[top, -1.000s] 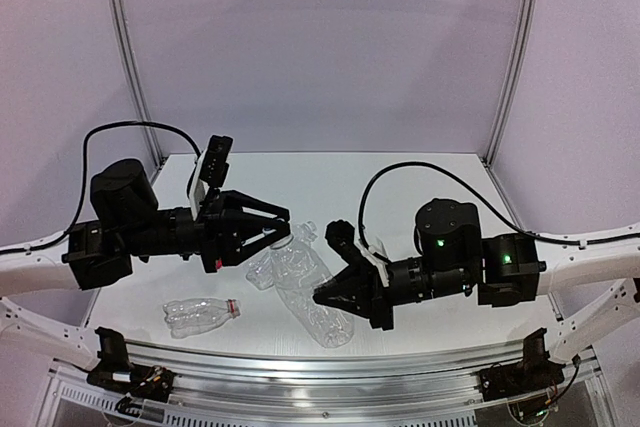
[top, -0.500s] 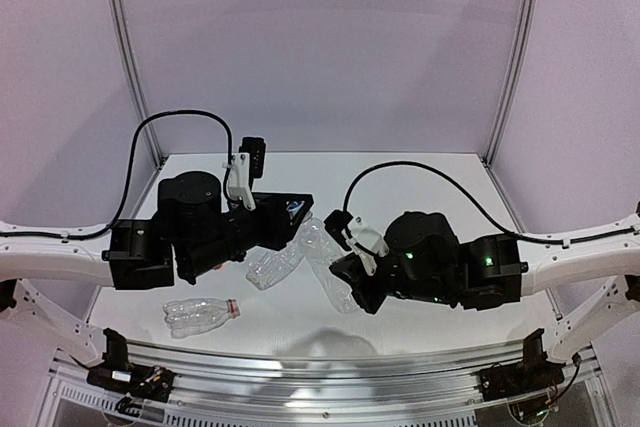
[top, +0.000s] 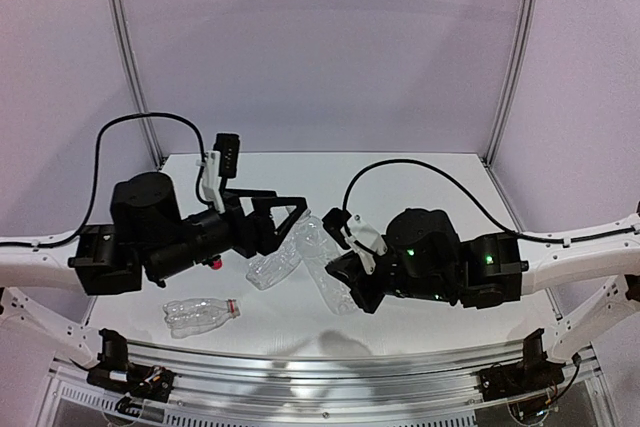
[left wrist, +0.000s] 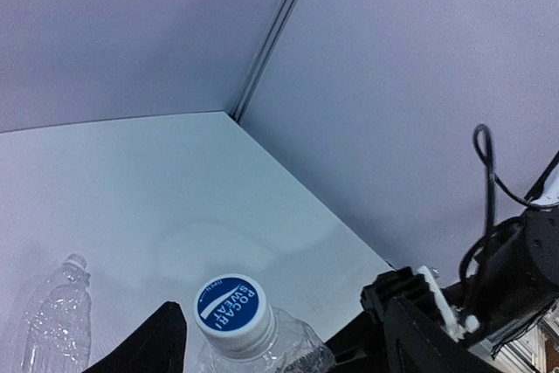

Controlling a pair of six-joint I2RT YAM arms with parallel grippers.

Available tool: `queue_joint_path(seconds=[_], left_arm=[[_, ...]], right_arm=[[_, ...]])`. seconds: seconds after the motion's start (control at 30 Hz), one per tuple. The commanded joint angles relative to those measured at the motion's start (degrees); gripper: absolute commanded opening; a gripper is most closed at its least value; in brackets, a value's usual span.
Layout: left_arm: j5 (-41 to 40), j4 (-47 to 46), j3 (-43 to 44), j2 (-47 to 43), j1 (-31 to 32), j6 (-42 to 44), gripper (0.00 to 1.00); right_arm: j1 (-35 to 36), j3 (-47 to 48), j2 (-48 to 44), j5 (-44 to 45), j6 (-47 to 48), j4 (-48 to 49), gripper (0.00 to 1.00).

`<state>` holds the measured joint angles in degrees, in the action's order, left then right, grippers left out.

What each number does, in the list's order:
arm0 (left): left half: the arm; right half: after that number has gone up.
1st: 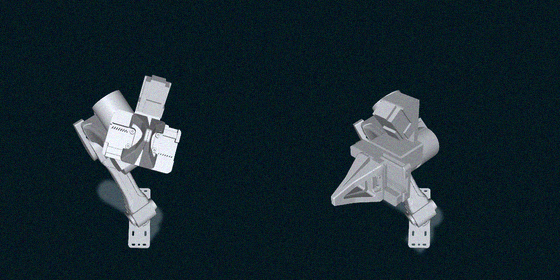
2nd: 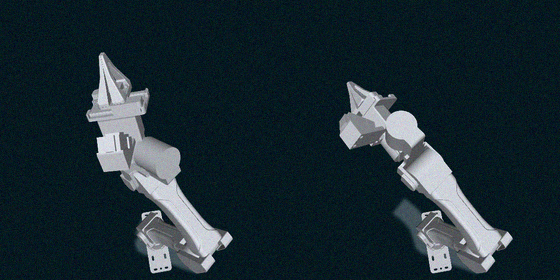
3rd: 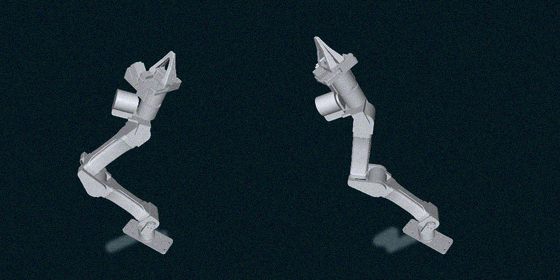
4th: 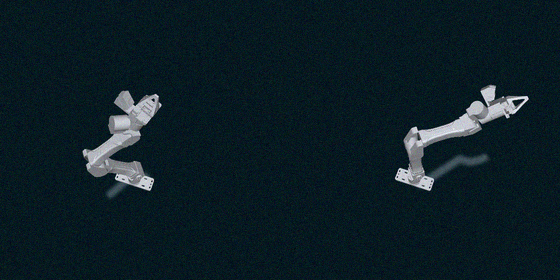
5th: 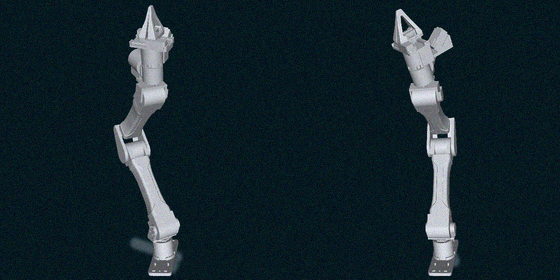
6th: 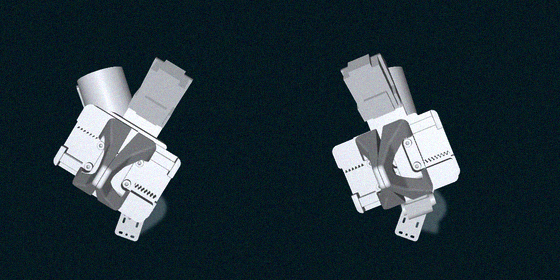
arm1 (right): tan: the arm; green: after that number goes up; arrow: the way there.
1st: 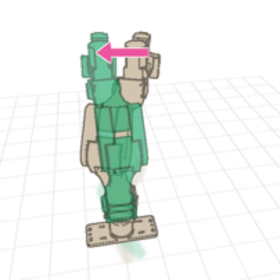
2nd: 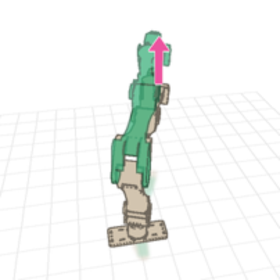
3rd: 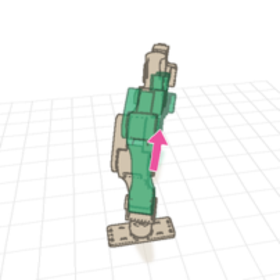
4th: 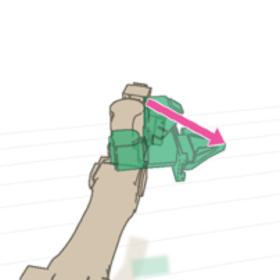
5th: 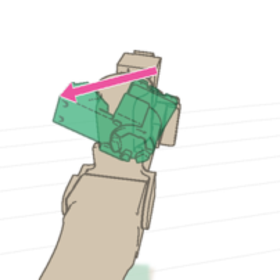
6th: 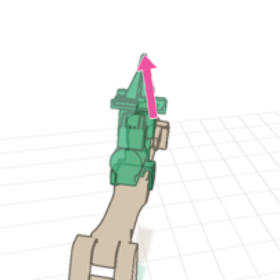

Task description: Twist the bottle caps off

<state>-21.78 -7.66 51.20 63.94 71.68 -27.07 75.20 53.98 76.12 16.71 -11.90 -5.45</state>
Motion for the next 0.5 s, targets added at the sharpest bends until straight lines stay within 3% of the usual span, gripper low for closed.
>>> queue_joint_path(seconds=[0.0,0.1,0.3,0.47], left_arm=[[4.2,0.6,-3.4,-7.4,-1.3,6.4,0.85],[12.2,1.2,-6.2,-13.5,-5.4,9.6,0.87],[37.5,0.7,-8.6,-20.3,-12.7,14.0,0.87],[46.6,-5.0,-9.5,-18.9,-12.8,13.3,0.87]], right_arm=[[-0.3,1.1,-0.3,-3.0,-0.4,1.4,0.00],[-0.3,0.2,-1.8,-7.2,0.1,2.8,0.00],[-0.3,-2.2,-5.6,-23.0,1.2,5.3,0.00],[-0.3,-3.0,-6.8,-30.6,1.4,8.1,0.00]])
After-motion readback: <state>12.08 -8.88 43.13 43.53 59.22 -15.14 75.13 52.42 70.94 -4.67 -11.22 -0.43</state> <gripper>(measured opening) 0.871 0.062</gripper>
